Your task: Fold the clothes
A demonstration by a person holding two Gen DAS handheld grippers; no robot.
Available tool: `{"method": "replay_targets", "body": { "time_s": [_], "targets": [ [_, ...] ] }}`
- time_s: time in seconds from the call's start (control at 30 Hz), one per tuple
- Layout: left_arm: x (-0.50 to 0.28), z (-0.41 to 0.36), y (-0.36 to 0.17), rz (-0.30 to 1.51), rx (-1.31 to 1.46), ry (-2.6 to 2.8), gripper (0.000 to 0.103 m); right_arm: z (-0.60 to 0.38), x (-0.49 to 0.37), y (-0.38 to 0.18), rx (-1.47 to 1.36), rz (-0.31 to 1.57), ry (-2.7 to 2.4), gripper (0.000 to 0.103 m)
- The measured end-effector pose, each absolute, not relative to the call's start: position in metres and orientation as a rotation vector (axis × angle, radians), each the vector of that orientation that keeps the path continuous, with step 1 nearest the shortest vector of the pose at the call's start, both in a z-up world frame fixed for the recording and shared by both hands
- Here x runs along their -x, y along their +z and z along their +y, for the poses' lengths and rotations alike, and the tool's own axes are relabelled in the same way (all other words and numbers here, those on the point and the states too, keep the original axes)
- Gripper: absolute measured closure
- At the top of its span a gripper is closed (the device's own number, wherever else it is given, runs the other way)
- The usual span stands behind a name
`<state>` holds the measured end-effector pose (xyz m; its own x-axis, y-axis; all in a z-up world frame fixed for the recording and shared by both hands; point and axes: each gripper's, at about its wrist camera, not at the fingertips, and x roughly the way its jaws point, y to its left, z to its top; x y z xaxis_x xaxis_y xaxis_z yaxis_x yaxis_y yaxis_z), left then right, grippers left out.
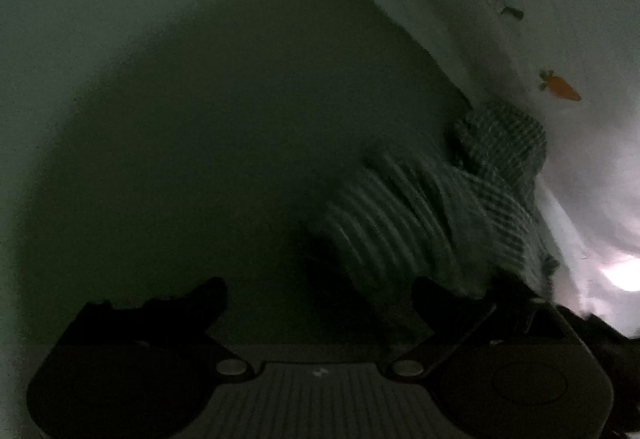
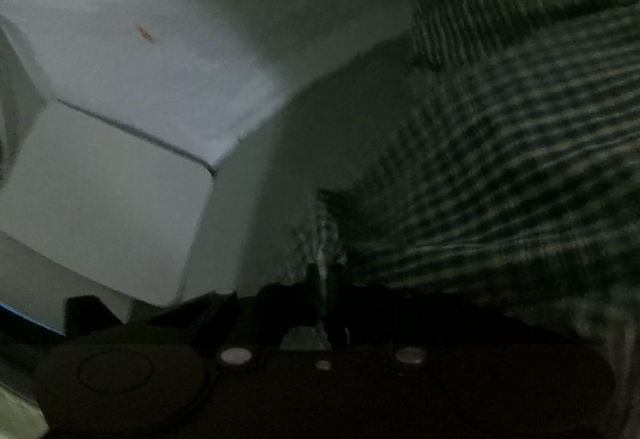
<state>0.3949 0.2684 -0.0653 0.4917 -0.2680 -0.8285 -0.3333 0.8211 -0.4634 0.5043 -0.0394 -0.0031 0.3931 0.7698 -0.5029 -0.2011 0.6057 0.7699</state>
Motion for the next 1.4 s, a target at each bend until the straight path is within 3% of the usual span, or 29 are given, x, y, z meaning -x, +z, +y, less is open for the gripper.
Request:
{"method": "replay_targets", "body": {
  "time_s": [0.3, 0.77, 0.97, 1.07, 1.27, 1.4],
  "targets": [
    [-0.343, 0.265, -0.025, 0.971, 0.585, -0.016, 0.006, -0.131, -0.358, 0.022, -0.906, 0.826, 0.405, 0.099],
    [-0.274, 0.227, -0.041, 1.068, 0.493, -0.188, 0.006, -0.212, -0.195, -0.043, -1.541, 0.847, 0.160, 0.099],
    [-0.260, 0.220, -0.044, 1.103, 0.471, -0.225, 0.005, -0.211, -0.157, -0.050, -1.889, 0.637, 0.289, 0.099],
    [-0.250, 0.217, -0.048, 1.124, 0.452, -0.246, 0.005, -0.212, -0.149, -0.049, -1.837, 0.669, 0.246, 0.099],
    [-0.240, 0.209, -0.053, 1.155, 0.387, -0.283, 0.005, -0.213, -0.129, -0.091, -1.741, 0.951, -0.119, 0.099],
    [-0.235, 0.207, -0.053, 1.157, 0.329, -0.299, 0.005, -0.210, -0.139, -0.079, -1.596, 0.964, -0.108, 0.094]
  ]
}}
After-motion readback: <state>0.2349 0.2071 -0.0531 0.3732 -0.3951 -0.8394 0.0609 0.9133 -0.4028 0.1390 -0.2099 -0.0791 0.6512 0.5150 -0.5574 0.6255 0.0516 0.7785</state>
